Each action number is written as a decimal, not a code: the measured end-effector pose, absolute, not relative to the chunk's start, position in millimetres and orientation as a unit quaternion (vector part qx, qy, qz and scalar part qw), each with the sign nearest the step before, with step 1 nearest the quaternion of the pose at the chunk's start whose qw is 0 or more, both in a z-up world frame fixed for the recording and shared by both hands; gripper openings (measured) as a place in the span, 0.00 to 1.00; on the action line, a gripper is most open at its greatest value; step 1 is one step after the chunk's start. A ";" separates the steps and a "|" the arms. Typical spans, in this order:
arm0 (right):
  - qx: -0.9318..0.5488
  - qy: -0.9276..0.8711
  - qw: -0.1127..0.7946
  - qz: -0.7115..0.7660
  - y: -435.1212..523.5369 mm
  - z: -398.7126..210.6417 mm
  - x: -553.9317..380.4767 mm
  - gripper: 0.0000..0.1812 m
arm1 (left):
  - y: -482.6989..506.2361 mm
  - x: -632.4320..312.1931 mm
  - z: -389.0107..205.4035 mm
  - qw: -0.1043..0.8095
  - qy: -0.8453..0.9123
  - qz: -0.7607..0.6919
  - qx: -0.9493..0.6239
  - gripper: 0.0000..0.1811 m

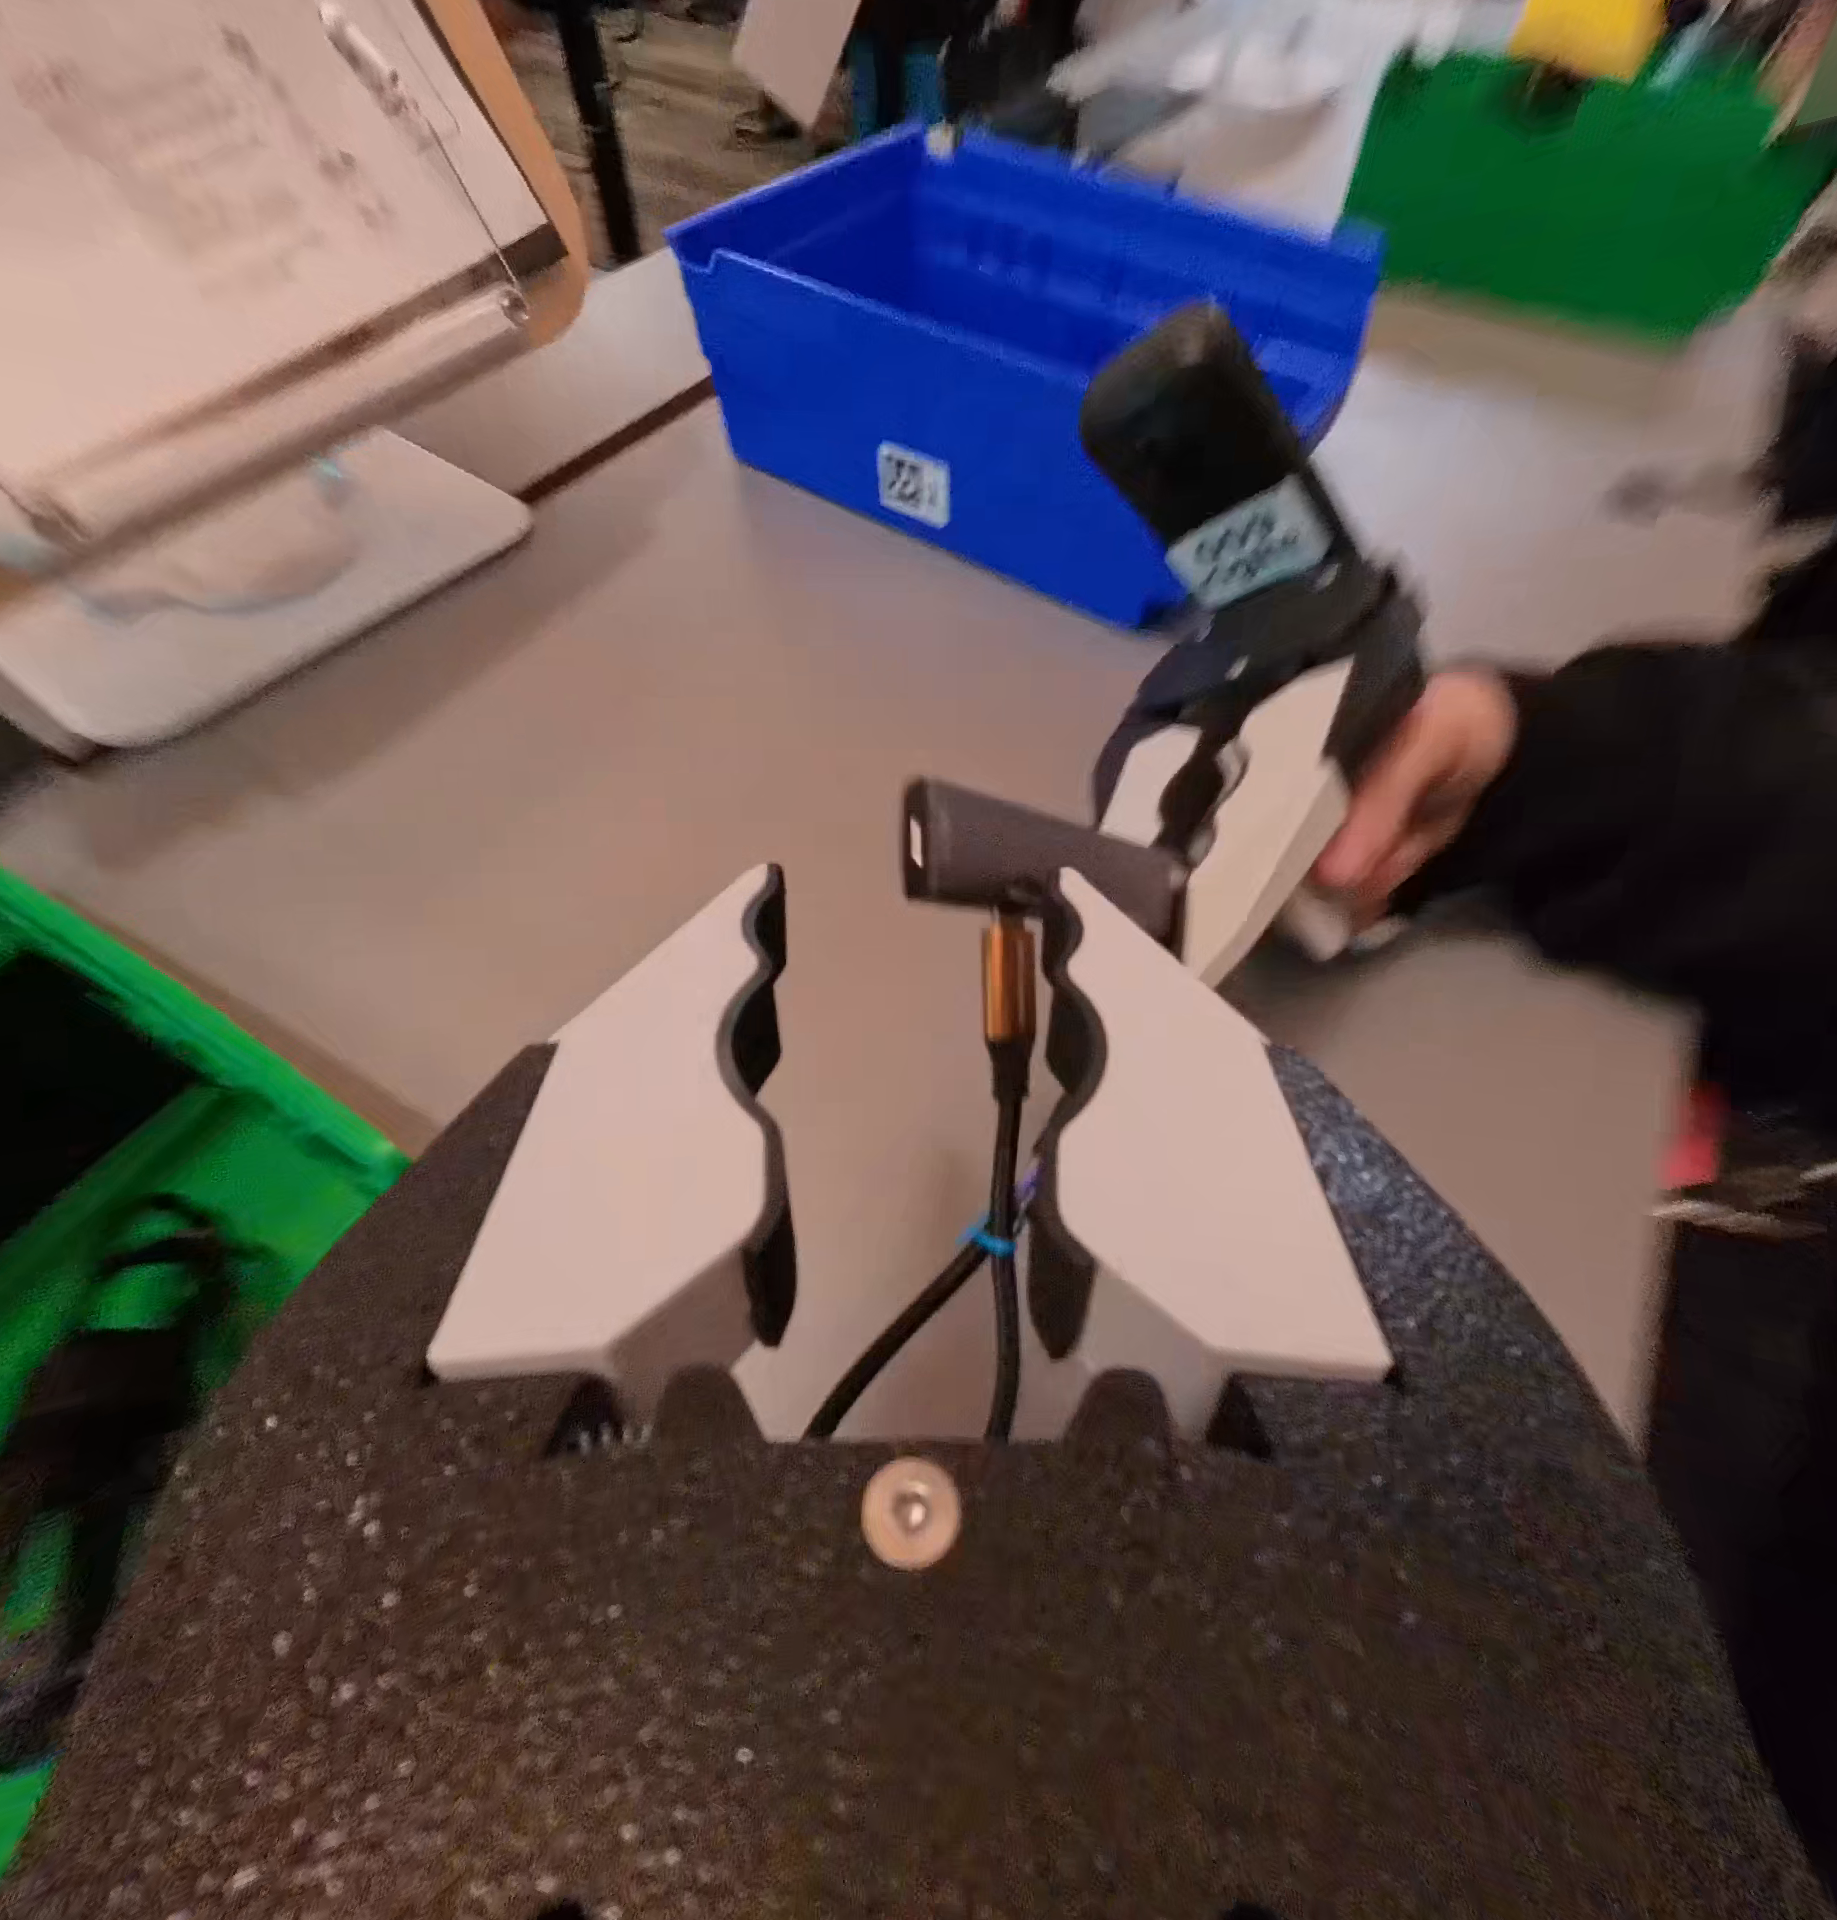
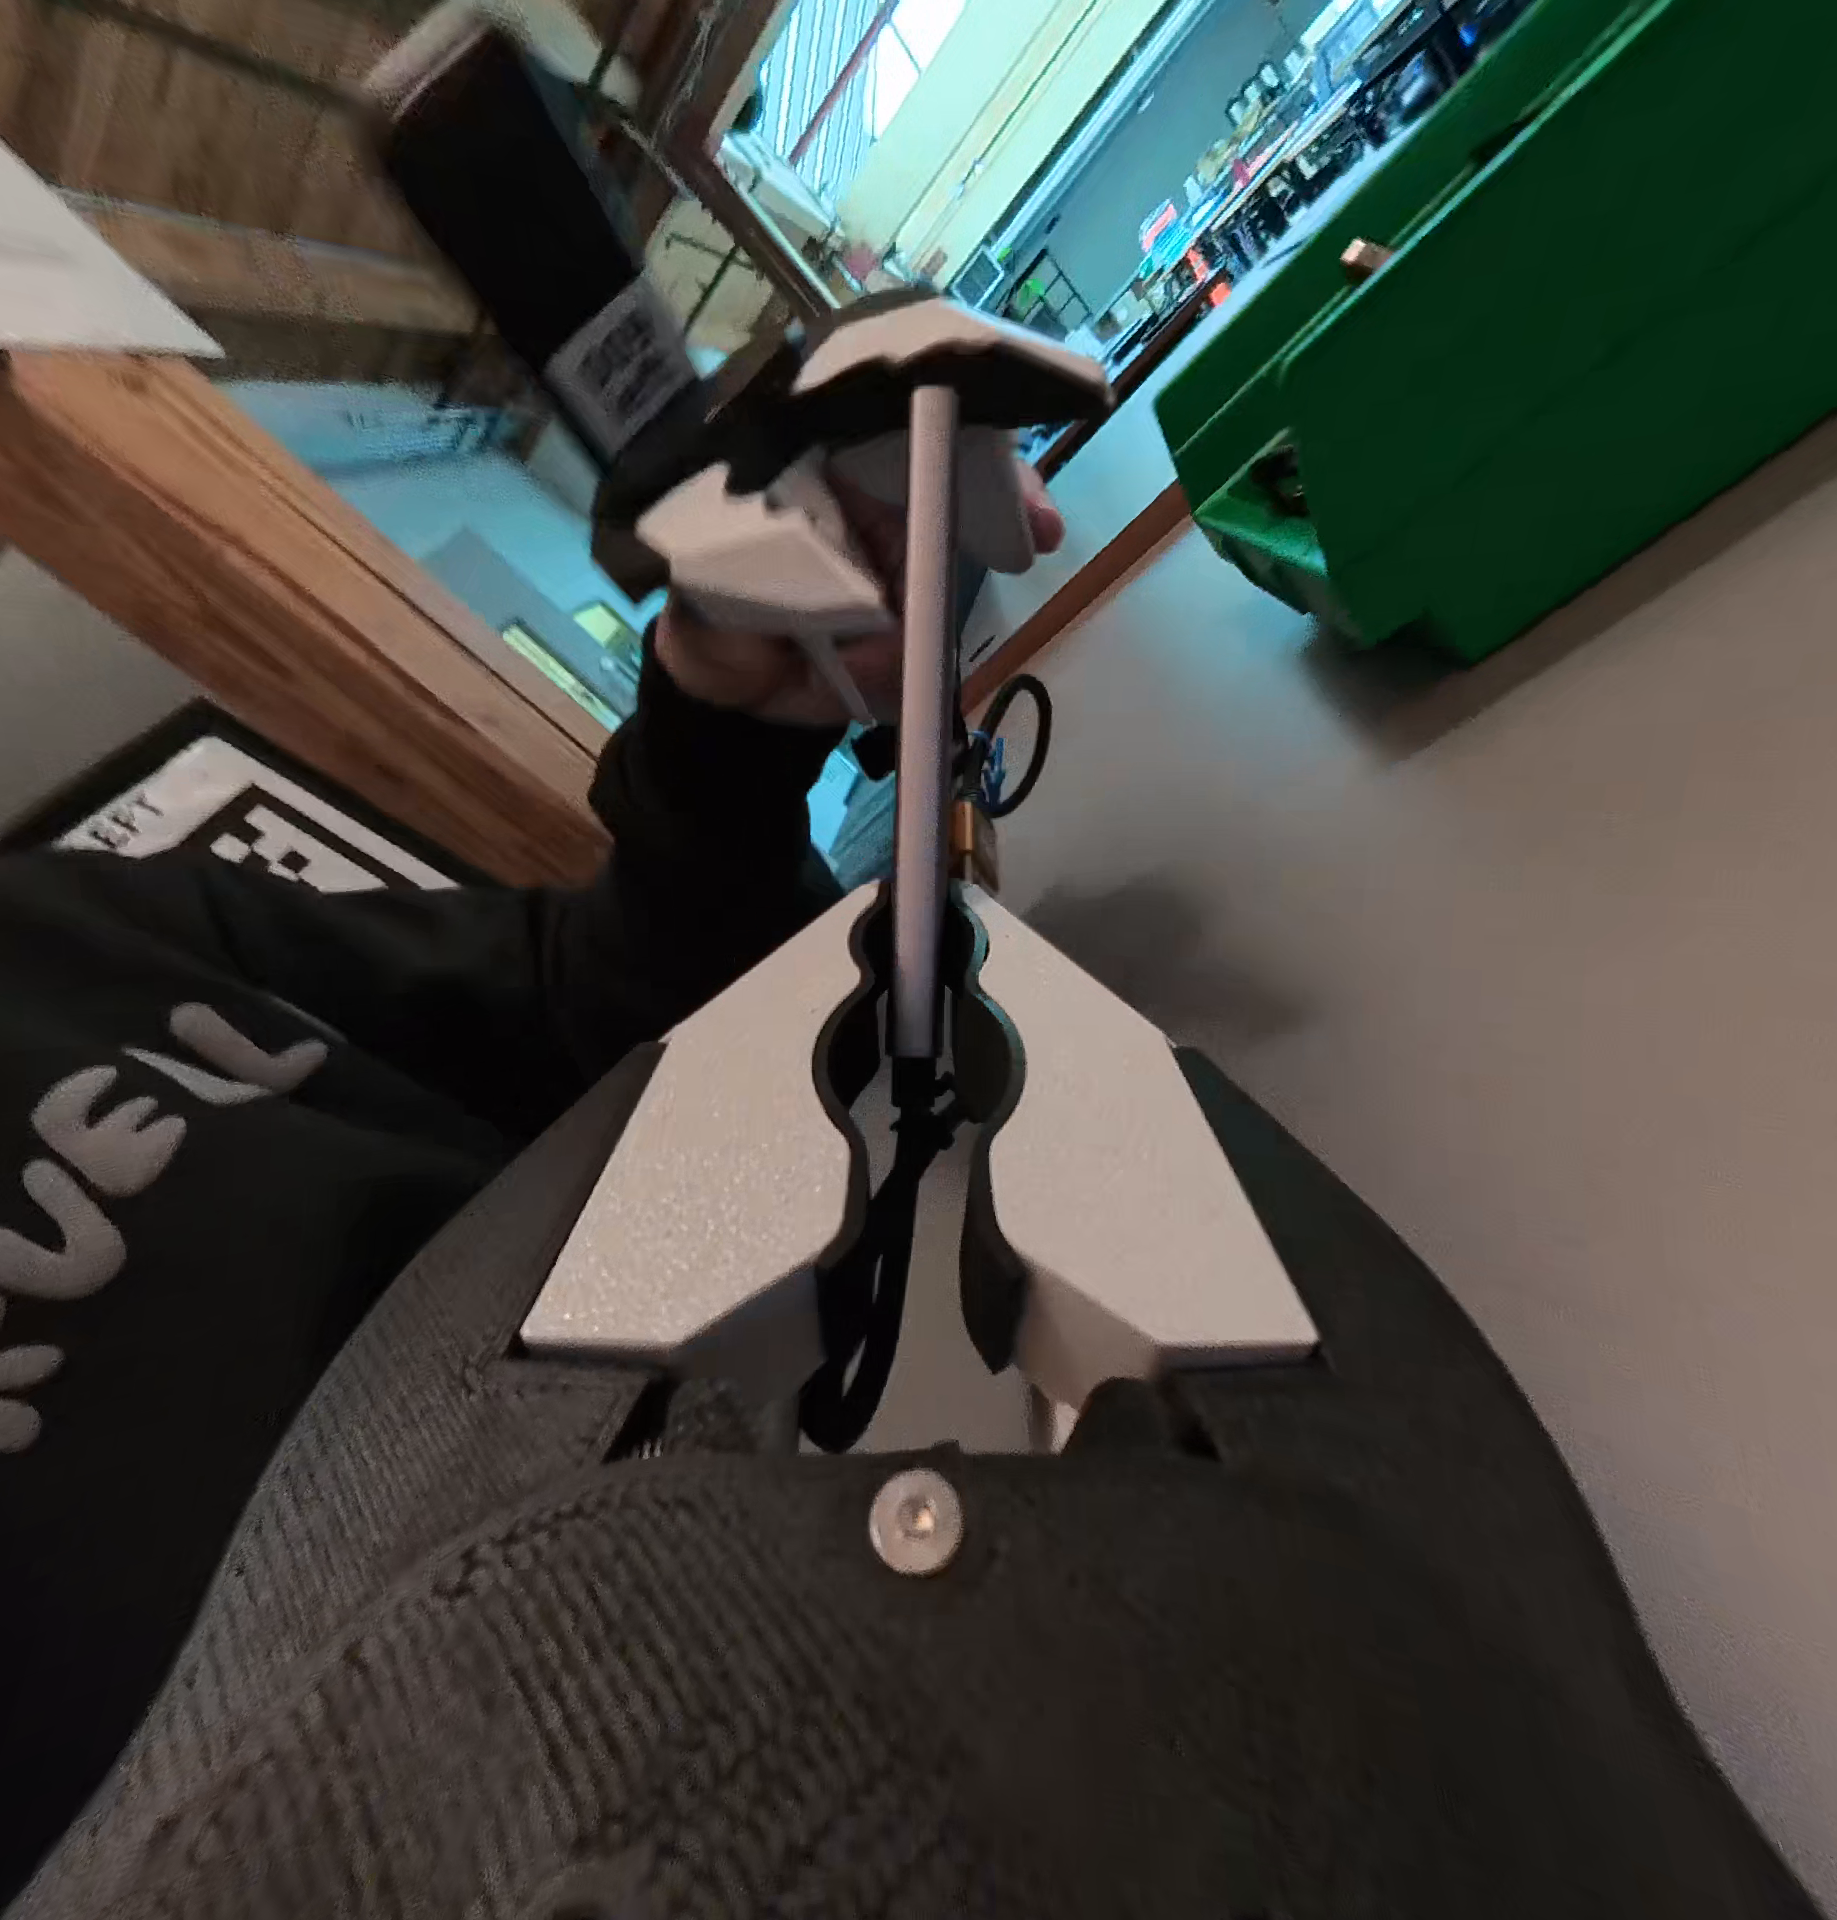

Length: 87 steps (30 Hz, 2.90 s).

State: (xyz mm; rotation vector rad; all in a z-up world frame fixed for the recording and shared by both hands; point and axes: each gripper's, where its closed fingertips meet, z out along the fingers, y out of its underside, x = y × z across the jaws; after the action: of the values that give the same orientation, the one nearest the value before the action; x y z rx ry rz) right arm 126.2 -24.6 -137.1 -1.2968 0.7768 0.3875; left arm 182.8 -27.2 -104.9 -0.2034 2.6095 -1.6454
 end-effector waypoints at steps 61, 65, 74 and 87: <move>-0.607 0.288 0.679 -0.296 -74.7 -113.7 165.8 0.13 | -13.5 220.0 -72.5 -0.159 0.665 -0.685 -0.251 0.08; -0.596 0.326 0.671 -0.298 -83.2 -116.5 173.3 0.13 | -9.4 203.5 -72.1 0.023 0.749 -0.642 -0.163 0.16; -0.612 0.334 0.641 -0.321 -78.1 -122.2 175.9 0.13 | -33.7 186.4 -106.3 0.128 0.833 -0.529 -0.099 0.08; -0.632 0.330 0.614 -0.339 -79.5 -125.5 175.3 0.13 | -32.3 203.9 -118.9 0.308 0.840 -0.442 -0.062 0.03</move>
State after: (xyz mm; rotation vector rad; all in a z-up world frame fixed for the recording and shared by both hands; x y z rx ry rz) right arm 175.3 -79.5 -125.5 -1.4562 0.7610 -0.7816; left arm 203.9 -32.3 -118.9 -0.1648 2.2226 -1.1681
